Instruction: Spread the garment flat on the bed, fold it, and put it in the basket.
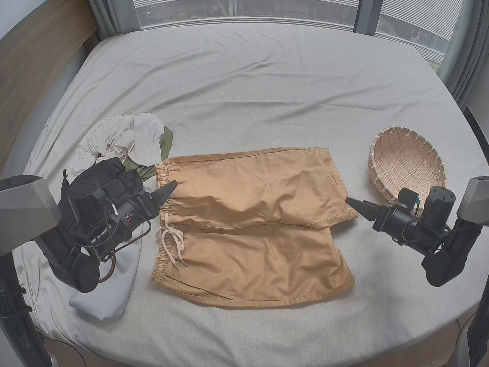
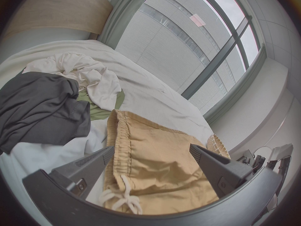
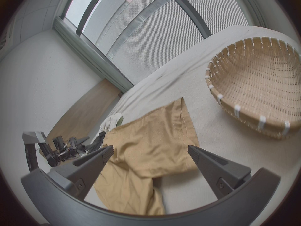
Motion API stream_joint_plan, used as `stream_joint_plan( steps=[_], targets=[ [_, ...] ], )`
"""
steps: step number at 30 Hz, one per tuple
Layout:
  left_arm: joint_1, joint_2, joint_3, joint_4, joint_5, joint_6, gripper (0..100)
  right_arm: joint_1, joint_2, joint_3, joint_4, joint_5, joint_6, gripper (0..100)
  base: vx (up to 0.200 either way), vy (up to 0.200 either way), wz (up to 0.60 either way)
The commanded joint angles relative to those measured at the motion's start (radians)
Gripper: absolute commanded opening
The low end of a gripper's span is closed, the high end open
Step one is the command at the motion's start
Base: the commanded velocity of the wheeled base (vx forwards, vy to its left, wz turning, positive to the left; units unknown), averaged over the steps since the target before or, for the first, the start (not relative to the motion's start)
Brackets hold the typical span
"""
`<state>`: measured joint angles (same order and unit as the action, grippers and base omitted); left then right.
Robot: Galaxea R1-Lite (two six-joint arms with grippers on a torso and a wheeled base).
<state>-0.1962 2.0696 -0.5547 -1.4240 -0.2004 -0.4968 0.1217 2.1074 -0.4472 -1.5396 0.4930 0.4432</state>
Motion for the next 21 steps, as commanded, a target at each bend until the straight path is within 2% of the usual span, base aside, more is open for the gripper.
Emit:
stream_joint_plan(
  steps=[1, 5, 10, 16, 21],
  targets=[
    [-0.014, -0.085, 0.162, -0.073, -0.03, 0.02, 100, 0.019, -0.003, 0.114, -0.002, 0.002, -0.032, 100, 0.0, 0.0, 0.0],
    [-0.045, -0.092, 0.285, -0.127, -0.125, 0.055, 100, 0.019, 0.0, 0.17, -0.002, 0.001, -0.035, 100, 0.0, 0.0, 0.0],
    [-0.055, -0.094, 0.369, -0.125, -0.18, 0.098, 100, 0.018, 0.009, 0.248, -0.001, 0.001, -0.063, 100, 0.0, 0.0, 0.0],
    [-0.058, -0.06, 0.406, -0.125, -0.183, 0.103, 100, 0.016, 0.071, 0.282, -0.002, 0.002, -0.146, 100, 0.0, 0.0, 0.0],
    [-0.062, -0.049, 0.423, -0.125, -0.183, 0.113, 100, 0.016, 0.083, 0.308, -0.002, 0.004, -0.15, 100, 0.0, 0.0, 0.0]
  ],
)
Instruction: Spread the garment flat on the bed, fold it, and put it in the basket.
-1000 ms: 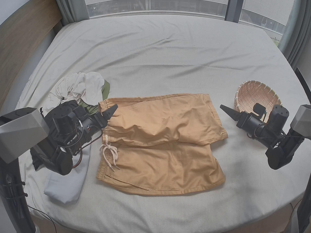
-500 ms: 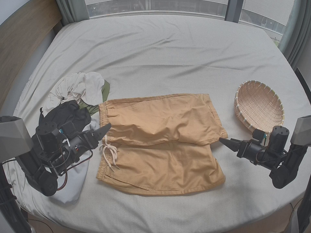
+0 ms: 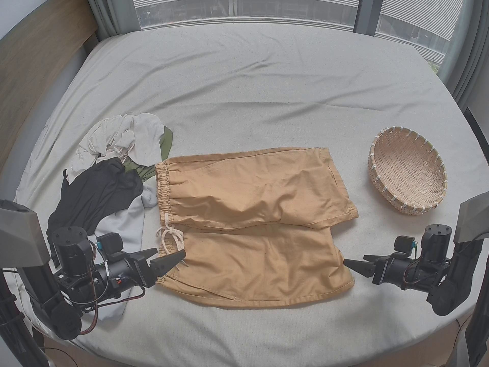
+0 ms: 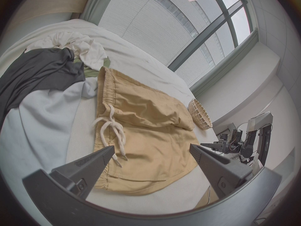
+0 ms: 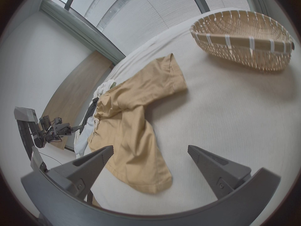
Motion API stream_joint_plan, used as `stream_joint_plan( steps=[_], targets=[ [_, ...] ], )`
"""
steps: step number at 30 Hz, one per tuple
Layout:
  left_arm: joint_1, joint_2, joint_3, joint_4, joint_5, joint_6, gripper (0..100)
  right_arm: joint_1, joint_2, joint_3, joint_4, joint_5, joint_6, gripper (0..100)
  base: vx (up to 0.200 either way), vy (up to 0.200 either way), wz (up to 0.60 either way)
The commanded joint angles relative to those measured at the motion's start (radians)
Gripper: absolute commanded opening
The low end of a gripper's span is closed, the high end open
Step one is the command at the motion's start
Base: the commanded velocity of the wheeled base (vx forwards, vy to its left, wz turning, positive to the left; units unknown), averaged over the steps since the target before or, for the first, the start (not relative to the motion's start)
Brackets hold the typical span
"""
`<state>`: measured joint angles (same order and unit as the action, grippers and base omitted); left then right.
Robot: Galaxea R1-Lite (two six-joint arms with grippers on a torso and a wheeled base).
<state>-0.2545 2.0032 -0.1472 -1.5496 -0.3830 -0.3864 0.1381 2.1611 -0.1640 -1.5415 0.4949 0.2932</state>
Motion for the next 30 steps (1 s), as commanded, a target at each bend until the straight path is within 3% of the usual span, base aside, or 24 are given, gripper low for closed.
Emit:
stream_joint_plan(
  steps=[1, 27, 28, 30],
  targets=[
    [-0.003, 0.019, 0.018, 0.0, -0.001, 0.003, 100, 0.002, 0.029, 0.035, 0.001, 0.002, 0.0, 100, 0.0, 0.0, 0.0],
    [-0.009, 0.039, 0.037, 0.0, 0.001, 0.004, 100, 0.041, 0.123, 0.038, -0.002, -0.001, -0.019, 100, 0.0, 0.0, 0.0],
    [-0.011, 0.039, 0.037, 0.0, 0.001, 0.004, 100, 0.041, 0.121, 0.037, -0.002, -0.001, -0.019, 0, 0.0, 0.0, 0.0],
    [-0.011, 0.037, 0.037, 0.0, 0.001, 0.004, 100, 0.04, 0.121, 0.034, -0.002, -0.002, -0.016, 0, 0.0, 0.0, 0.0]
  ],
)
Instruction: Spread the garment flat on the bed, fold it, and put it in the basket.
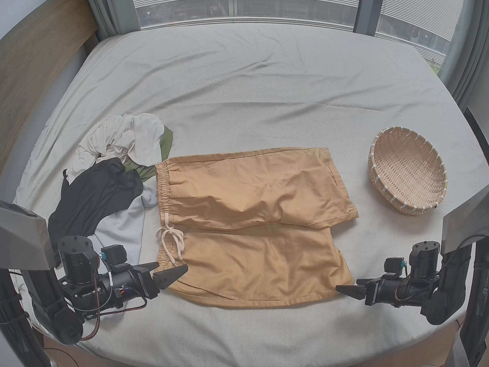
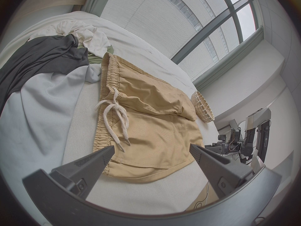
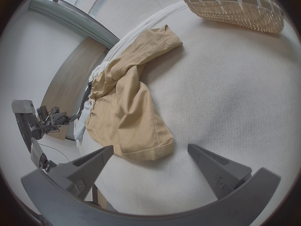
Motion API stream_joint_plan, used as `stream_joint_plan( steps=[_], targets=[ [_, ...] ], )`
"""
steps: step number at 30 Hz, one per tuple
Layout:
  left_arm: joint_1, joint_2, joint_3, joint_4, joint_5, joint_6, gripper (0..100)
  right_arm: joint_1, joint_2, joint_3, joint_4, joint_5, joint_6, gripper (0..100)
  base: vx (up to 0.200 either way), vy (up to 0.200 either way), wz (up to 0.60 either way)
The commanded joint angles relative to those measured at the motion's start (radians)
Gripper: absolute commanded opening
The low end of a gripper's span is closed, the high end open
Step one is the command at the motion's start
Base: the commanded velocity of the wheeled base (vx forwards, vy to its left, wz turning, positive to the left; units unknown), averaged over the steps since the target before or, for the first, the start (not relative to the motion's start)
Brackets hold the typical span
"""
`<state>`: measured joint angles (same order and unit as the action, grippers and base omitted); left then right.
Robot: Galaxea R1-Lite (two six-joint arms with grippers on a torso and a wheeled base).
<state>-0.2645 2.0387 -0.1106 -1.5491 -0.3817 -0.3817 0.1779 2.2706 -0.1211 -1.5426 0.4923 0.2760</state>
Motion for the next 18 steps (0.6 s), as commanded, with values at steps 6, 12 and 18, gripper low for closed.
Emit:
stream_joint_plan(
  steps=[6, 12, 18],
  targets=[
    [-0.001, 0.006, -0.003, 0.0, 0.0, 0.0, 100, -0.006, 0.001, -0.017, -0.001, 0.002, 0.006, 0, 0.0, 0.0, 0.0],
    [0.007, 0.023, 0.011, 0.0, 0.0, 0.0, 100, -0.017, -0.065, 0.046, 0.001, -0.017, -0.003, 0, 0.0, 0.0, 0.0],
    [0.019, 0.061, 0.043, 0.0, 0.003, 0.0, 100, -0.009, -0.174, 0.121, 0.044, -0.074, -0.015, 0, 0.0, 0.0, 0.0]
  ],
)
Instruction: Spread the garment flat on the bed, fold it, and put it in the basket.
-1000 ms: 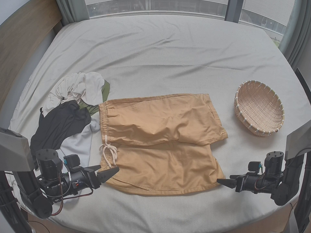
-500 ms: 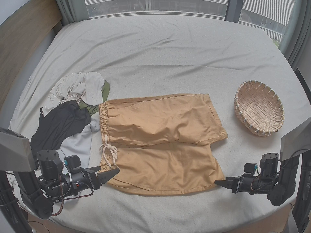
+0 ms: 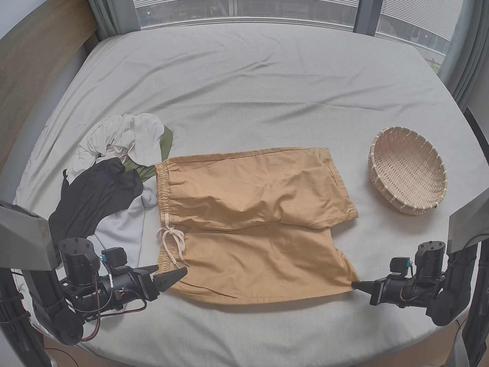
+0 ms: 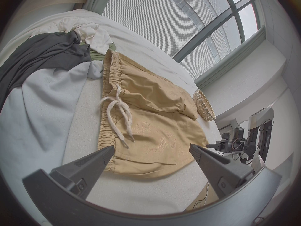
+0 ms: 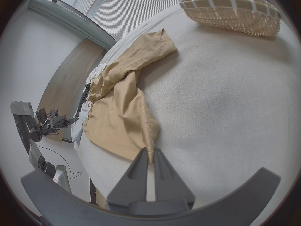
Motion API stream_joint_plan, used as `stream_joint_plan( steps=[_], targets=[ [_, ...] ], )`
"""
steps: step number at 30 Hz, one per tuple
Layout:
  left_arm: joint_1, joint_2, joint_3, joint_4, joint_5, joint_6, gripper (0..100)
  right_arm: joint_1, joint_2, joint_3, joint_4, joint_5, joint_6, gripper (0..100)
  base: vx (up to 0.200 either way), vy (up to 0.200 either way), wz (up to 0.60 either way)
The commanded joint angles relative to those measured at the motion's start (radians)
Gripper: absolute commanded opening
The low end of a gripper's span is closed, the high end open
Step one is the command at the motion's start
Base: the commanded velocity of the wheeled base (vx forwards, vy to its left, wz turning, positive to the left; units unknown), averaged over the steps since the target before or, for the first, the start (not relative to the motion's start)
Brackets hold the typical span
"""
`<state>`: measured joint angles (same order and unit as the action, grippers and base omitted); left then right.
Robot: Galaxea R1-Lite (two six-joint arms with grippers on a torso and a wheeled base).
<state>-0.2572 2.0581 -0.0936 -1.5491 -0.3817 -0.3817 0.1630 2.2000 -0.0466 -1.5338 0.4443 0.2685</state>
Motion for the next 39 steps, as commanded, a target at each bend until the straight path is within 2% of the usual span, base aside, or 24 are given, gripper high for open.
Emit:
stream_joint_plan(
  steps=[1, 7, 10, 18, 19, 23, 29, 32, 33, 39],
  targets=[
    [0.015, 0.047, 0.028, 0.0, 0.003, 0.001, 100, 0.006, -0.114, 0.047, 0.05, -0.03, -0.011, 0, 0.0, 0.0, 0.0],
    [0.05, 0.085, 0.028, 0.0, 0.003, 0.001, 100, 0.041, -0.163, 0.047, 0.179, -0.047, -0.048, 0, 0.0, 0.0, 0.0],
    [0.052, 0.099, 0.037, 0.0, 0.004, 0.001, 100, 0.064, -0.157, 0.047, 0.204, -0.084, -0.049, 0, 0.0, 0.0, 0.0],
    [0.049, 0.14, 0.018, 0.0, 0.006, 0.001, 100, 0.089, -0.095, 0.047, 0.093, -0.107, -0.029, 0, 0.0, 0.0, 0.0],
    [0.049, 0.143, 0.008, 0.0, 0.006, 0.001, 100, 0.089, -0.083, 0.047, 0.069, -0.125, -0.022, 100, 0.0, 0.0, 0.0],
    [0.05, 0.165, -0.026, 0.0, 0.01, 0.0, 100, 0.086, -0.043, 0.047, -0.006, -0.156, -0.025, 100, 0.0, 0.0, 0.0],
    [0.049, 0.237, -0.089, 0.0, 0.08, -0.005, 100, 0.087, -0.051, 0.047, -0.006, -0.159, -0.02, 100, 0.0, 0.0, 0.0],
    [0.049, 0.251, -0.103, 0.0, 0.084, -0.006, 100, 0.081, -0.052, 0.047, -0.006, -0.159, -0.018, 100, 0.0, 0.0, 0.0],
    [0.049, 0.255, -0.112, 0.0, 0.084, -0.009, 0, 0.079, -0.054, 0.047, -0.006, -0.159, -0.018, 100, 0.0, 0.0, 0.0],
    [0.041, 0.255, -0.123, 0.0, 0.076, -0.011, 0, 0.081, -0.057, 0.047, -0.006, -0.159, -0.02, 100, 0.0, 0.0, 0.0]
  ],
)
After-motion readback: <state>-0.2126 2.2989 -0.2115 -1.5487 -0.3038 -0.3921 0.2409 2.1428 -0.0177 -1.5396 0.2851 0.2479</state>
